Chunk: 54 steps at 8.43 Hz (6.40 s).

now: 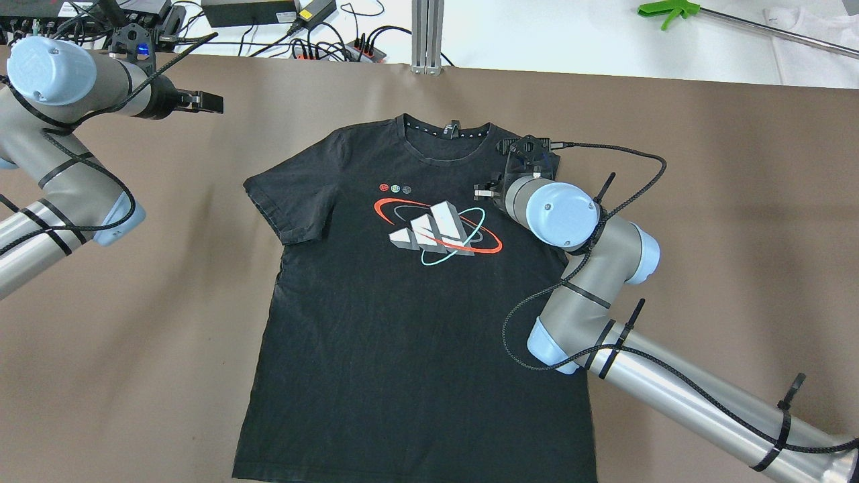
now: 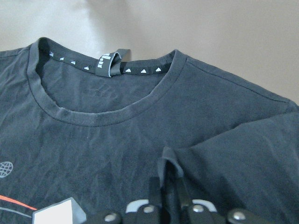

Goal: Fold clothes
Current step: 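Grasp the sleeve with the right gripper and fold it onto the chest, then move the left gripper to the sleeve nearest it, then grasp the sleeve with the left gripper and fold it onto the chest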

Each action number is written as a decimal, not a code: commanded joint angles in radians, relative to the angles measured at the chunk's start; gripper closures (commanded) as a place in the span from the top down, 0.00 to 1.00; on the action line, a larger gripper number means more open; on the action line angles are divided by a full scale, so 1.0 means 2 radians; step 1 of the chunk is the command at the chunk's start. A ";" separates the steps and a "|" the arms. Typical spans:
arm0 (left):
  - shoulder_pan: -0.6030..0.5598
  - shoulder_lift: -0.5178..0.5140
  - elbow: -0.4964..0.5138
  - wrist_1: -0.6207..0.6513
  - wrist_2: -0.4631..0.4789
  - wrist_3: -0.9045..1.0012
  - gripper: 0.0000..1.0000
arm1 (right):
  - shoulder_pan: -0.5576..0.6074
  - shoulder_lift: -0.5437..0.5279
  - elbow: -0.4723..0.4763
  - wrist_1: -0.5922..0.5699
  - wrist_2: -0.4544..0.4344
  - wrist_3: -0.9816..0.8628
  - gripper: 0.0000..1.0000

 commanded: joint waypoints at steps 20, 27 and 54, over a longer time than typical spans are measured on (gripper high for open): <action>0.160 0.036 -0.034 -0.001 0.114 -0.071 1.00 | 0.031 -0.050 0.129 -0.074 0.094 0.034 0.94; 0.160 0.019 -0.032 0.001 0.113 -0.071 0.29 | 0.030 -0.054 0.130 -0.072 0.094 0.034 0.94; 0.196 -0.132 -0.020 0.191 0.211 -0.116 1.00 | 0.028 -0.069 0.131 -0.067 0.089 0.039 0.94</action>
